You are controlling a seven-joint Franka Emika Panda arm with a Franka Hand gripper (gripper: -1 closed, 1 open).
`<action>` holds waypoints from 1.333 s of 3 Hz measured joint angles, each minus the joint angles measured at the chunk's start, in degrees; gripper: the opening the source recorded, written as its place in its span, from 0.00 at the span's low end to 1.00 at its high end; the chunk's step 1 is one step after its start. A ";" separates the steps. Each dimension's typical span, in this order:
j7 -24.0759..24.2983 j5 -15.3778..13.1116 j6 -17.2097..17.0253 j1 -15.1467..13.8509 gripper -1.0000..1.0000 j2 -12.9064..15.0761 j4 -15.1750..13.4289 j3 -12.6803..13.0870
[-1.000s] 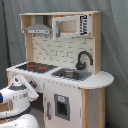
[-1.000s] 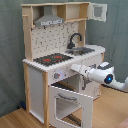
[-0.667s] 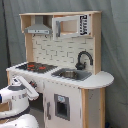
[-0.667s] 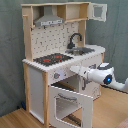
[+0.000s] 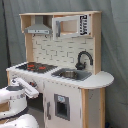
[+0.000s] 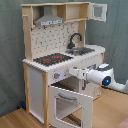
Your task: Play with the kitchen
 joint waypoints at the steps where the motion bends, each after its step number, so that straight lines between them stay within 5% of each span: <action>1: -6.82 0.00 -2.41 0.44 0.00 -0.20 0.44 0.26; 4: -22.35 0.08 -5.43 1.05 0.00 -0.47 0.84 0.63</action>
